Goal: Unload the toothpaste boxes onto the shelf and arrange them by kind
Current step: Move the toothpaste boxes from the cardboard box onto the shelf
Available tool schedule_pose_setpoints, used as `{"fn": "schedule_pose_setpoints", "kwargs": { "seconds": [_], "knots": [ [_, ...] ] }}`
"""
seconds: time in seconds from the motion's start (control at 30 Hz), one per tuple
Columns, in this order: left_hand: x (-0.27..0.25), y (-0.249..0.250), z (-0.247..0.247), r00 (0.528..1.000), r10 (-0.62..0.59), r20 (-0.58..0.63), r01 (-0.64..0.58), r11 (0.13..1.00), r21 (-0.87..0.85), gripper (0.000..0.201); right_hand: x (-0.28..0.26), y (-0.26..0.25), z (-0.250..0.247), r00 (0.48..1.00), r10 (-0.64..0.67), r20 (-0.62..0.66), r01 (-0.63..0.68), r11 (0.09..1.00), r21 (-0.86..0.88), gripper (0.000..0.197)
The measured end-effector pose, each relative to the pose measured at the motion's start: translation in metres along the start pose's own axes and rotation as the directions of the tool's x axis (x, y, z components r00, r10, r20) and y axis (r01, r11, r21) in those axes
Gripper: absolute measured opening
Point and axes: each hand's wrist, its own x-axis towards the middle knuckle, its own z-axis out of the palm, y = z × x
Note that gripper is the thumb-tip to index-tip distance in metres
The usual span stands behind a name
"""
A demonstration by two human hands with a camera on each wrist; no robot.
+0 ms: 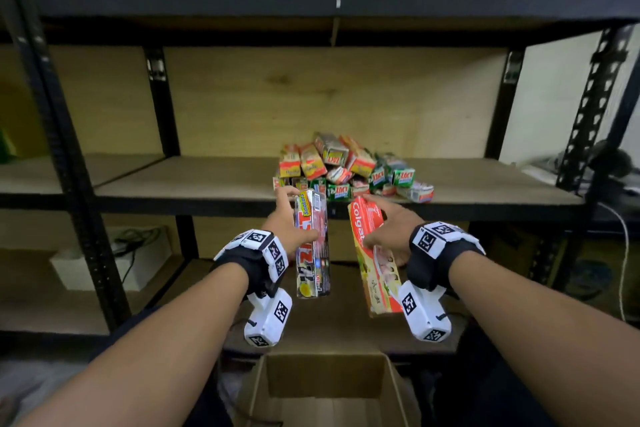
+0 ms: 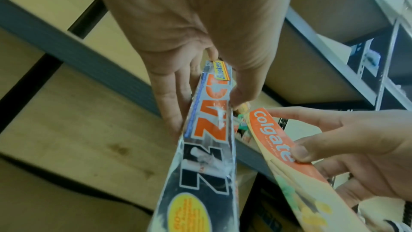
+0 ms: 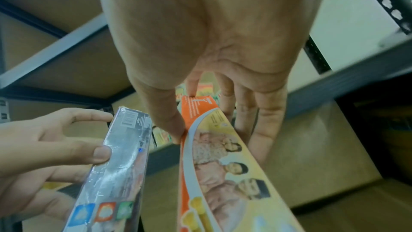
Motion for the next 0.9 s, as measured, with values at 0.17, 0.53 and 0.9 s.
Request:
{"fn": "schedule_pose_setpoints", "kwargs": {
  "seconds": [0.17,0.53,0.9],
  "knots": [
    [0.042,0.035,-0.029,0.992,0.058,-0.109,-0.055,0.998,0.033,0.065,0.023,-0.044,-0.059,0.994,-0.104,-0.044,0.1,0.991,-0.085,0.084],
    [0.172,0.049,-0.092,0.976,0.062,-0.208,-0.016,0.976,0.216,0.053,0.123,-0.11,-0.123,0.977,-0.194,-0.085,0.175,0.966,-0.19,0.07],
    [0.28,0.045,-0.088,0.99,-0.044,-0.136,0.087,0.94,0.331,0.046,0.222,-0.119,-0.123,0.989,-0.128,-0.077,0.105,0.963,-0.249,0.06]
  ]
}}
